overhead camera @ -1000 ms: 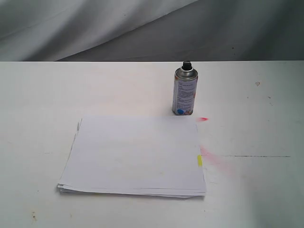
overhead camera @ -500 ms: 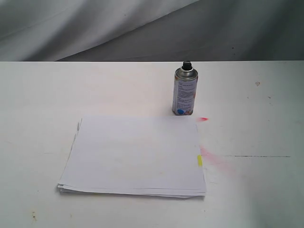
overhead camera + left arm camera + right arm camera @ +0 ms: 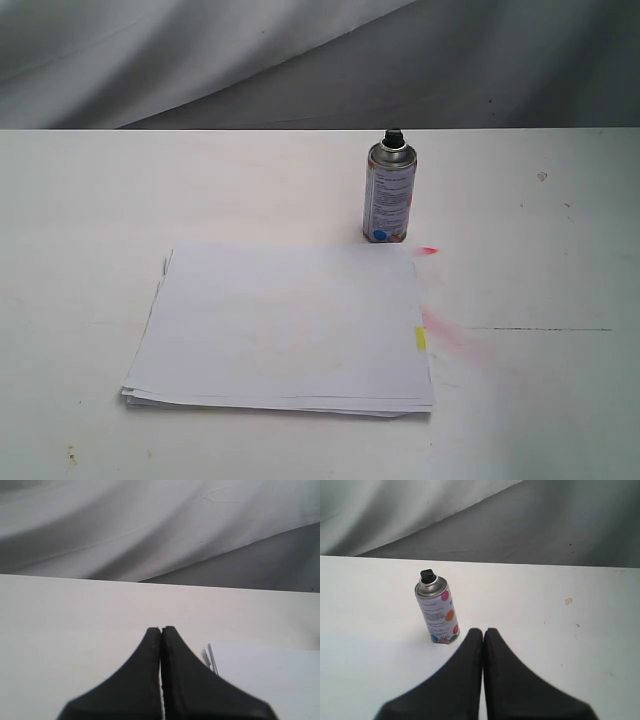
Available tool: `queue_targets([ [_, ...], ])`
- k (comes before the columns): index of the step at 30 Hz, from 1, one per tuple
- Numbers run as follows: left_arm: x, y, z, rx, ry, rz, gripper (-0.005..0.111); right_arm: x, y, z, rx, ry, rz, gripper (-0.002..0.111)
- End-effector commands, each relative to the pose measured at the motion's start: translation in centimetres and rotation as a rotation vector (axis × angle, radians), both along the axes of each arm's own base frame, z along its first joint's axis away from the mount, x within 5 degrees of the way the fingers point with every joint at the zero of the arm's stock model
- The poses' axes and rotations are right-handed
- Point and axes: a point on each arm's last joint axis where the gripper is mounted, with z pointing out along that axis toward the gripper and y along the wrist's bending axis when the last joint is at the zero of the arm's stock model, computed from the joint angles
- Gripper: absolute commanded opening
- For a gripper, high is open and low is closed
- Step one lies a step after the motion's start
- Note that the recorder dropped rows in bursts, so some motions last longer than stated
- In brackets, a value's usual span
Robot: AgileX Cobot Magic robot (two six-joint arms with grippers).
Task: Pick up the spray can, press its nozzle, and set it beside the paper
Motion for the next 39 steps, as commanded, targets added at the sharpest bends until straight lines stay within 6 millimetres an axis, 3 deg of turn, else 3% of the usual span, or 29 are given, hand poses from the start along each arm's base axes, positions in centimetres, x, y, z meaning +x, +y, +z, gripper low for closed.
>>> queue_targets([
  [1,0.0,0.0,-0.1,-0.011,-0.004,0.002,0.000,1.8,0.8,0.3,0.004,-0.050,0.023,0.000],
  [6,0.0,0.0,-0.1,-0.011,-0.004,0.002,0.000,6.5,3.6,-0.4,-0.025,-0.073,0.103,0.000],
  [8,0.0,0.0,-0.1,-0.011,-0.004,0.002,0.000,8.9,4.7,-2.0,-0.029,-0.085,0.102,0.000],
  [9,0.0,0.0,-0.1,-0.011,-0.004,0.002,0.000,10.4,5.5,-3.8,-0.040,-0.057,0.111,0.000],
  [16,0.0,0.0,-0.1,-0.011,-0.004,0.002,0.000,13.8,9.3,-9.9,-0.086,-0.024,0.199,0.000],
  [22,0.0,0.0,-0.1,-0.011,-0.004,0.002,0.000,13.8,10.1,-14.6,0.057,-0.045,0.194,0.000],
  [30,0.0,0.0,-0.1,-0.011,-0.004,0.002,0.000,14.0,10.3,-19.4,0.052,-0.044,0.204,0.000],
  [36,0.0,0.0,-0.1,-0.011,-0.004,0.002,0.000,14.4,10.4,-21.9,0.052,-0.084,0.210,0.000],
  [39,0.0,0.0,-0.1,-0.011,-0.004,0.002,0.000,14.4,10.4,-22.3,0.006,-0.104,0.226,0.000],
])
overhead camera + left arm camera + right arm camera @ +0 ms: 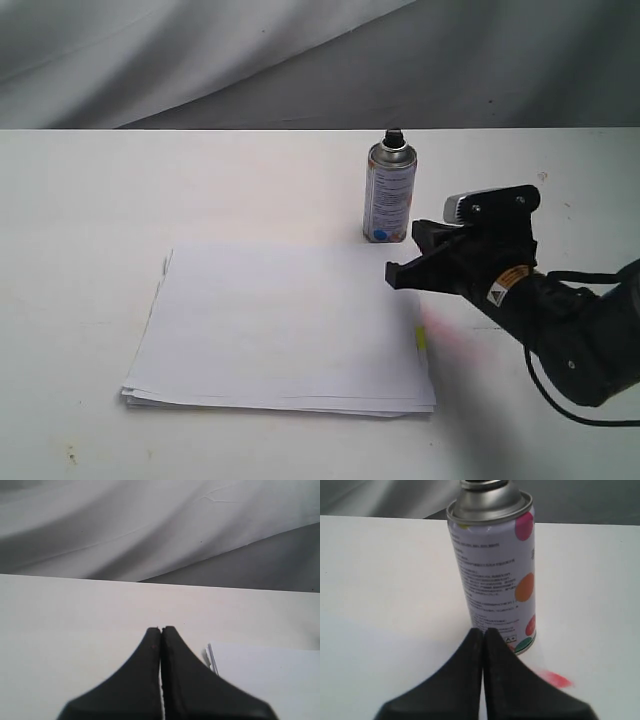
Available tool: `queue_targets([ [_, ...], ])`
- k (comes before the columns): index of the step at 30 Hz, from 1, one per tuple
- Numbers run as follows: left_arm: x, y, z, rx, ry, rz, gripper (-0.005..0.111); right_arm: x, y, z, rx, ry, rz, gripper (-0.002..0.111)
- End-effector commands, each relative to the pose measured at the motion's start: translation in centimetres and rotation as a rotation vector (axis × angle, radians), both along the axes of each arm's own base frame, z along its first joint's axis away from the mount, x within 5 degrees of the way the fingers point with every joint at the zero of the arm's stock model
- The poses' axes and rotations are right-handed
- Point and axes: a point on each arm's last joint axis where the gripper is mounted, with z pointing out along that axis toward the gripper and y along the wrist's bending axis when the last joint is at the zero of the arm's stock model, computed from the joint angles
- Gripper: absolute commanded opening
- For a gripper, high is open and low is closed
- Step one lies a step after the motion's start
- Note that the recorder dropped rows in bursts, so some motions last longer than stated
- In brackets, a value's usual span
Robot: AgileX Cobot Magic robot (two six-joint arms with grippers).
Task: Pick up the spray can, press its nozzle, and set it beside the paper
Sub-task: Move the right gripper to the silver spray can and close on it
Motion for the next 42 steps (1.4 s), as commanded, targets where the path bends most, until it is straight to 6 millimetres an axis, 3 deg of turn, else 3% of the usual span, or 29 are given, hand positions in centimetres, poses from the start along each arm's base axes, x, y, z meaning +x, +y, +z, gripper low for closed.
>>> queue_targets([
  [1,0.0,0.0,-0.1,-0.011,-0.004,0.002,0.000,-0.1,0.1,-0.3,-0.063,-0.063,0.038,0.000],
  [4,0.0,0.0,-0.1,-0.011,-0.004,0.002,0.000,0.0,0.1,-0.2,-0.079,-0.083,0.040,0.003],
  [6,0.0,0.0,-0.1,-0.011,-0.004,0.002,0.000,0.0,0.0,-0.2,-0.076,-0.080,0.025,0.011],
  [14,0.0,0.0,-0.1,-0.011,-0.004,0.002,0.000,0.1,-0.3,-0.3,-0.078,-0.066,-0.007,0.073],
  [17,0.0,0.0,-0.1,-0.011,-0.004,0.002,0.000,0.0,-0.3,-0.6,-0.089,-0.038,-0.006,0.081],
  [27,0.0,0.0,-0.1,-0.011,-0.004,0.002,0.000,0.2,-0.3,-0.2,-0.073,-0.072,-0.017,0.082],
  [35,0.0,0.0,-0.1,-0.011,-0.004,0.002,0.000,3.0,1.0,0.6,-0.091,-0.071,-0.008,0.082],
  [42,0.0,0.0,-0.1,-0.011,-0.004,0.002,0.000,5.6,2.0,-0.4,-0.099,-0.094,-0.009,0.082],
])
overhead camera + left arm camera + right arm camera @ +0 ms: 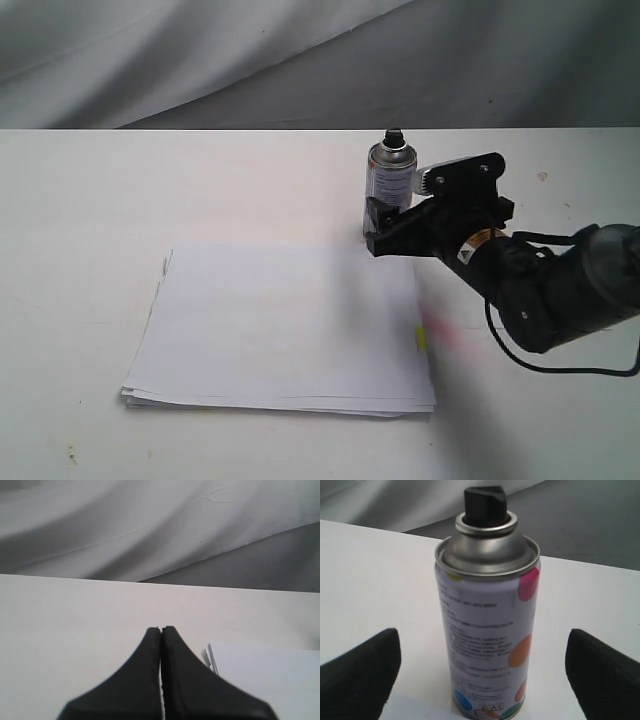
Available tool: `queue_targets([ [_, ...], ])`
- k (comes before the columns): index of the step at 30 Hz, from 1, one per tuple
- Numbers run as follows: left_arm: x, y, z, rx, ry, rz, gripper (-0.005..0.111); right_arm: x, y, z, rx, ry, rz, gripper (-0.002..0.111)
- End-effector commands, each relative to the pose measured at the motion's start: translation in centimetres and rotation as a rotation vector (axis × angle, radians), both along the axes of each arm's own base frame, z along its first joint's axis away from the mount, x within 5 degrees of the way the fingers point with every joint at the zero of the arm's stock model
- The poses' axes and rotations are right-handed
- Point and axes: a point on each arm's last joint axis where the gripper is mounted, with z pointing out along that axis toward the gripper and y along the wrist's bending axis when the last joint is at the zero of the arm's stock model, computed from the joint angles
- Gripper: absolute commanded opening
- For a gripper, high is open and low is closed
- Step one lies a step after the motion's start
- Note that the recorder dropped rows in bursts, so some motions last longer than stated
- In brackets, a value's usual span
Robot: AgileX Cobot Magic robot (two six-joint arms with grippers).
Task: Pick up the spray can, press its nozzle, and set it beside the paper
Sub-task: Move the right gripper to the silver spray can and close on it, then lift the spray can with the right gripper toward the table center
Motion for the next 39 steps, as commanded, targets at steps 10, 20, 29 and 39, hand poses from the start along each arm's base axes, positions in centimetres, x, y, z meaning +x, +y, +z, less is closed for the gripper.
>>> queue_targets([
  [10,0.0,0.0,-0.1,-0.011,-0.004,0.002,0.000,4.2,1.8,-2.3,-0.001,-0.005,-0.016,0.082],
  [20,0.0,0.0,-0.1,-0.011,-0.004,0.002,0.000,5.7,2.3,-3.8,-0.001,0.026,-0.034,0.082],
  [29,0.0,0.0,-0.1,-0.011,-0.004,0.002,0.000,5.8,2.1,-3.7,0.005,0.021,-0.046,0.066],
  [39,0.0,0.0,-0.1,-0.011,-0.004,0.002,0.000,5.9,2.2,-0.9,-0.053,-0.007,-0.023,0.000],
])
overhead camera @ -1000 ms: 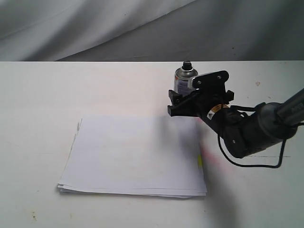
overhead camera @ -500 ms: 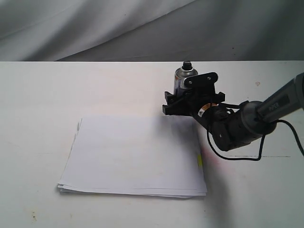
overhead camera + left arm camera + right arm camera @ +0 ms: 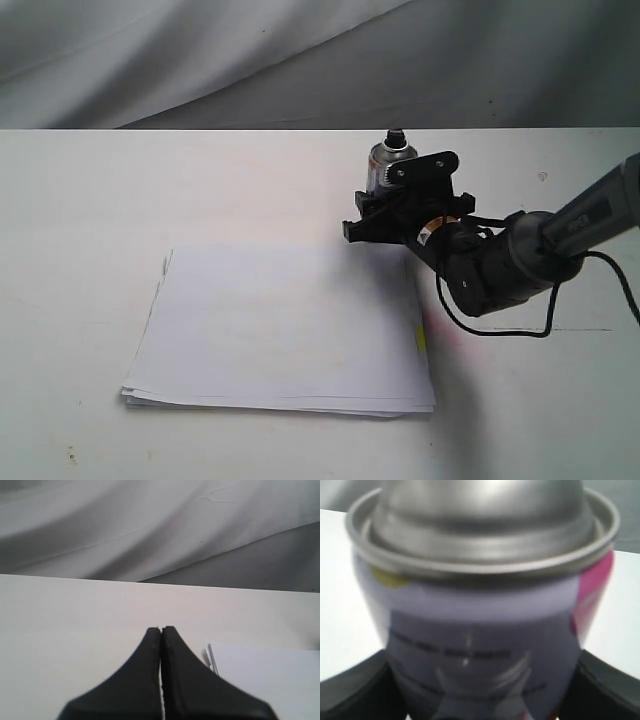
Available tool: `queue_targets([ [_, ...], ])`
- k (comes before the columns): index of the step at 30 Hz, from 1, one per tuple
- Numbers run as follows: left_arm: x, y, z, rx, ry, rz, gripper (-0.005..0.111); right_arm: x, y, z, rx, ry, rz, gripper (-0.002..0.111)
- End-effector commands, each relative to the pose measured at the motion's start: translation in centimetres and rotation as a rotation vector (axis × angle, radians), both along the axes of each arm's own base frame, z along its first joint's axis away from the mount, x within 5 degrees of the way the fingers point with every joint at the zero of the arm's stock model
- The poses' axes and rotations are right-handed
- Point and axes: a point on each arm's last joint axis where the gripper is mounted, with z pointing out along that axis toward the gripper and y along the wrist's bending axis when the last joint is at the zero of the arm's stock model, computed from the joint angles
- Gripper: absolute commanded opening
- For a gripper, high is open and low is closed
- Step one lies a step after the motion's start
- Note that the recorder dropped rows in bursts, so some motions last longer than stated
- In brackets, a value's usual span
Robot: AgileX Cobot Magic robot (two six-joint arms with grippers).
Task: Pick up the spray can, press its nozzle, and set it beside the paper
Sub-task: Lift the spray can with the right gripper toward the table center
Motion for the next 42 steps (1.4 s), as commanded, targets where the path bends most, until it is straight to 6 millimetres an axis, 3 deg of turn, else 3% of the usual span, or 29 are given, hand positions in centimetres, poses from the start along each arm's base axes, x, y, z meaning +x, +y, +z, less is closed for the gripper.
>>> queue_targets([
  [1,0.0,0.0,-0.1,-0.011,-0.004,0.002,0.000,0.3,0.0,4.1,-0.070,-0.044,0.026,0.000],
  [8,0.0,0.0,-0.1,-0.011,-0.004,0.002,0.000,-1.2,-0.5,11.1,-0.232,-0.008,0.095,0.000],
  [13,0.0,0.0,-0.1,-0.011,-0.004,0.002,0.000,-3.2,-1.1,16.2,-0.301,0.010,0.154,0.000],
  [20,0.0,0.0,-0.1,-0.011,-0.004,0.002,0.000,-6.7,-1.8,20.4,-0.510,0.038,0.285,0.000],
  [26,0.0,0.0,-0.1,-0.011,-0.004,0.002,0.000,-8.7,-1.1,20.5,-0.635,0.145,0.246,0.000],
  [31,0.0,0.0,-0.1,-0.011,-0.004,0.002,0.000,-10.0,2.0,20.2,-0.716,0.074,0.290,0.000],
  [36,0.0,0.0,-0.1,-0.011,-0.004,0.002,0.000,-10.3,4.9,17.8,-0.881,0.013,0.353,0.000],
  [42,0.0,0.0,-0.1,-0.011,-0.004,0.002,0.000,-10.1,7.0,14.3,-1.044,-0.014,0.408,0.000],
])
